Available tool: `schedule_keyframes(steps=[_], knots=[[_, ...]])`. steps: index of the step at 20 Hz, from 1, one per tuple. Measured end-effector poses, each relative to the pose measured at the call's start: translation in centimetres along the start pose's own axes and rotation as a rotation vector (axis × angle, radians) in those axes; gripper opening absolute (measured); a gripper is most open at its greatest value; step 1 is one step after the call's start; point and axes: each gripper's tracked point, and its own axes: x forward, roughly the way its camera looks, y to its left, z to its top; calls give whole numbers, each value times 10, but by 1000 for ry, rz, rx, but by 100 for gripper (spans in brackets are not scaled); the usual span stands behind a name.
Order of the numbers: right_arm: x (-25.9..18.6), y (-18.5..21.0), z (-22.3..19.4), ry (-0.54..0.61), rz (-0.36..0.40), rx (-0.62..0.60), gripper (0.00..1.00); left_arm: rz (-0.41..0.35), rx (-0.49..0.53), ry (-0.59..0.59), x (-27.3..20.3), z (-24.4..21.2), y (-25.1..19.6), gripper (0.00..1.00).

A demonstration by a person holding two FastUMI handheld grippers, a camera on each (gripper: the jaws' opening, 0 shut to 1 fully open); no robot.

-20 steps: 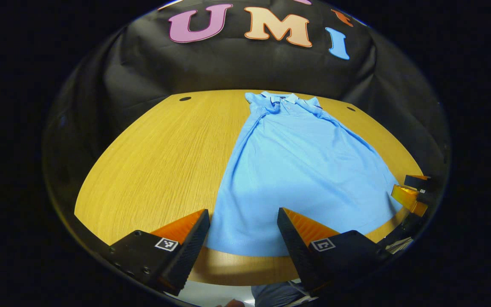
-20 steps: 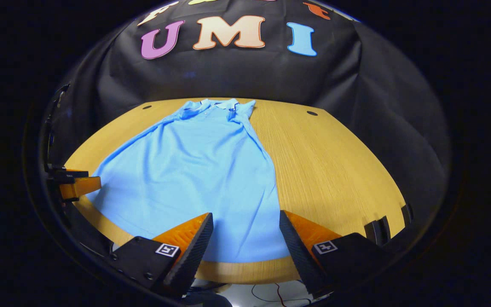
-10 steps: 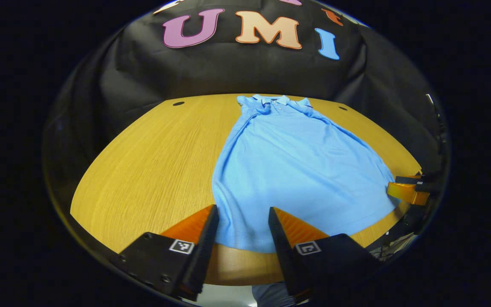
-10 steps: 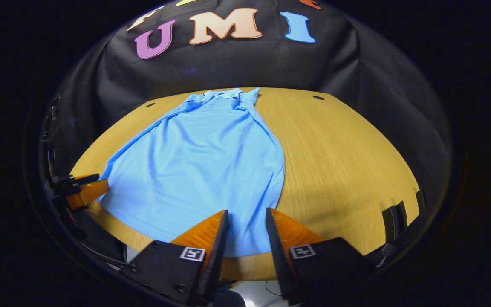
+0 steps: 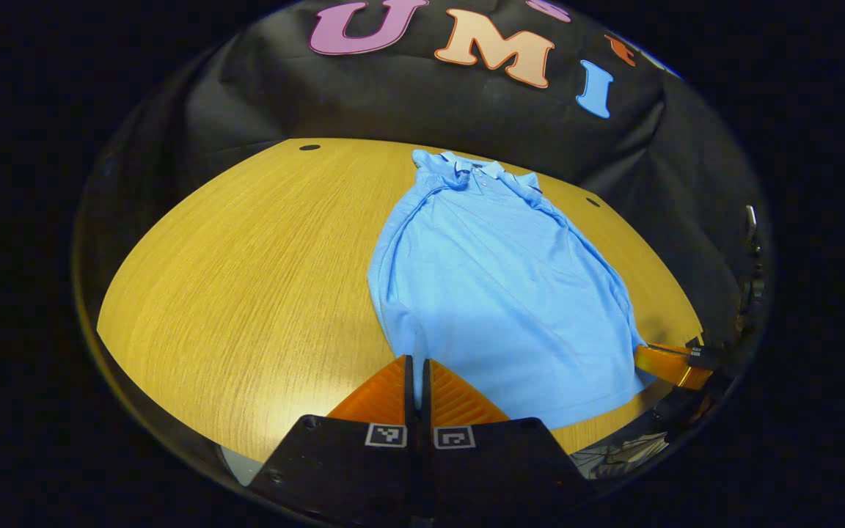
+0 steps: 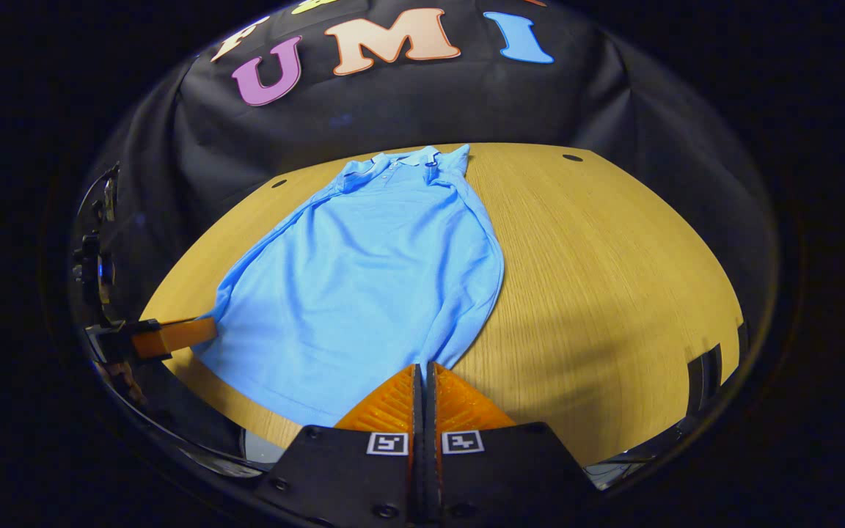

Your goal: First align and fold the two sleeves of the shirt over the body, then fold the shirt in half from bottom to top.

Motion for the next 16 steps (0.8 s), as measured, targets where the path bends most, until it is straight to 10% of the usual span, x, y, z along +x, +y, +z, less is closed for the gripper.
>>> schedule_keyframes(steps=[16], knots=[[27, 4, 201, -257, 84, 163, 2, -62, 40, -146, 43, 170, -14, 0]])
